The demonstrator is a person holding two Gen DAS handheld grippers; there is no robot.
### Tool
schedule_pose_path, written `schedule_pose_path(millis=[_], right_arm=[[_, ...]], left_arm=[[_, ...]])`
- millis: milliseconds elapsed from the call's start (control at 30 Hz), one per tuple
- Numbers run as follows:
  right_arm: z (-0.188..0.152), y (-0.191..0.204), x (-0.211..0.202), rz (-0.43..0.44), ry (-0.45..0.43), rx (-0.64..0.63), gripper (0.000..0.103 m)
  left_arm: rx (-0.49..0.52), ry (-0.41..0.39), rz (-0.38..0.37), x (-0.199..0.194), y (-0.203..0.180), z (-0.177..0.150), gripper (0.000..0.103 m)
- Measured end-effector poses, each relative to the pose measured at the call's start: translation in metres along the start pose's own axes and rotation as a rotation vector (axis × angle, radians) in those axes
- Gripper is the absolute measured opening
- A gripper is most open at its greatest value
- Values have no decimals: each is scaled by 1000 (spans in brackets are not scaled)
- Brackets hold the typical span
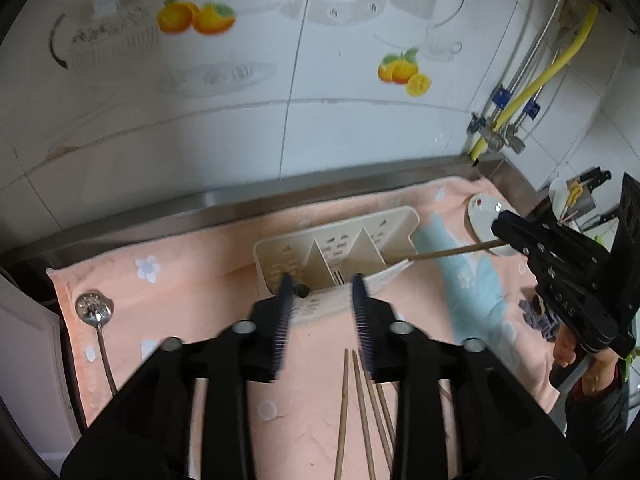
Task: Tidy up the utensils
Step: 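Open the left gripper into the holder while the right gripper releases its chopstick there, then close the right gripper on a chopstick while the left gripper grasps another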
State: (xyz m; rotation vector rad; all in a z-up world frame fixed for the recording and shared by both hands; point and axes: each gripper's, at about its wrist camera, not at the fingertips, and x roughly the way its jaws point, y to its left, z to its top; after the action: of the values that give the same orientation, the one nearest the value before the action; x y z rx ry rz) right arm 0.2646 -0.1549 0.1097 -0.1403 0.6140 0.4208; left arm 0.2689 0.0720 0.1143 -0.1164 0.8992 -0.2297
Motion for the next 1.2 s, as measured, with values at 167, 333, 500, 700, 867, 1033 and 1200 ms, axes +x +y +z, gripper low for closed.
schedule_pose_path(millis=[167,333,500,700,867,1033,1200], right_arm=[[-16,4,-26,20,-56,-4,26],[-52,13,-43,36,-69,-23,27],[-97,18,-51,56,-42,-8,27],[-156,26,-53,76,11,28,27],[-197,42,-49,81,57,27,25],[-231,58,-40,96,107,50,22],[-252,67,-27,111,154,90,19]], left_arm=[[4,-94,-8,-25,-3,-11,46],[34,-164,19,-40,-14,-44,50],[76,-183,53,-39,-24,-93,50],[61,-190,74,-28,-23,-148,50],[17,-171,94,-16,-13,-189,50],[-18,-148,122,-5,-5,-222,50],[-14,-137,143,1,-6,-247,50]])
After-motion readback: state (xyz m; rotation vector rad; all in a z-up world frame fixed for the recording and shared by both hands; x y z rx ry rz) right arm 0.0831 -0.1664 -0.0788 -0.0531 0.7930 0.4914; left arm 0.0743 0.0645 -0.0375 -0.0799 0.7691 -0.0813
